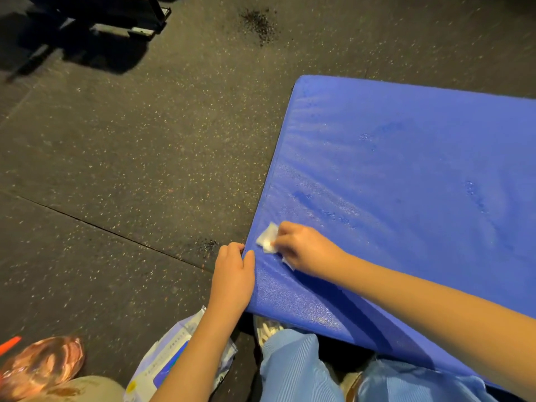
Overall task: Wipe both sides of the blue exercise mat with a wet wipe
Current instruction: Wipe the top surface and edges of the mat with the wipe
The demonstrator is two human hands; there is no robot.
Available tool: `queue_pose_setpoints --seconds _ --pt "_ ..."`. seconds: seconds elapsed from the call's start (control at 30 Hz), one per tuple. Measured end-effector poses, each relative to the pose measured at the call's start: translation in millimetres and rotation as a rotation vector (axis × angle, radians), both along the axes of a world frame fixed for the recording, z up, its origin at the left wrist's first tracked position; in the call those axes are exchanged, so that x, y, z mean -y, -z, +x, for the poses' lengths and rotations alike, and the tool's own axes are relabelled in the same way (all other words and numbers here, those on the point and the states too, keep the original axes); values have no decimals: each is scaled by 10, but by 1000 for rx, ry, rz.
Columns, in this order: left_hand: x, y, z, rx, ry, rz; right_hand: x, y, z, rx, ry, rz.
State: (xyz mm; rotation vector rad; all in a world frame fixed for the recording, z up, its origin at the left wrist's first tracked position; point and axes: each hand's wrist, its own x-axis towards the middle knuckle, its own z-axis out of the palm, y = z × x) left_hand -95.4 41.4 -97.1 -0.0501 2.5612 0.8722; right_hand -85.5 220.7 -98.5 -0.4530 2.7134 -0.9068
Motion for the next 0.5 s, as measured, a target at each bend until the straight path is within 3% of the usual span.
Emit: queue_pose_setpoints --seconds 0.07,0.2,0.3,0.37,0.43,0.5 --pt "-58 21 -35 1 69 -50 -160 -4 -21 26 -15 60" --pt "-134 48 23 -45 137 -170 -503 166 -136 -1 414 177" --pt "-121 69 72 -56 140 -177 -303 76 151 34 201 42" --pt "-125 80 72 -66 145 -190 -335 20 260 88 41 54" --pt "-136 97 62 -80 151 -210 -549 70 143 77 130 142" --pt "-146 101 64 -80 161 -235 -735 156 38 39 381 219"
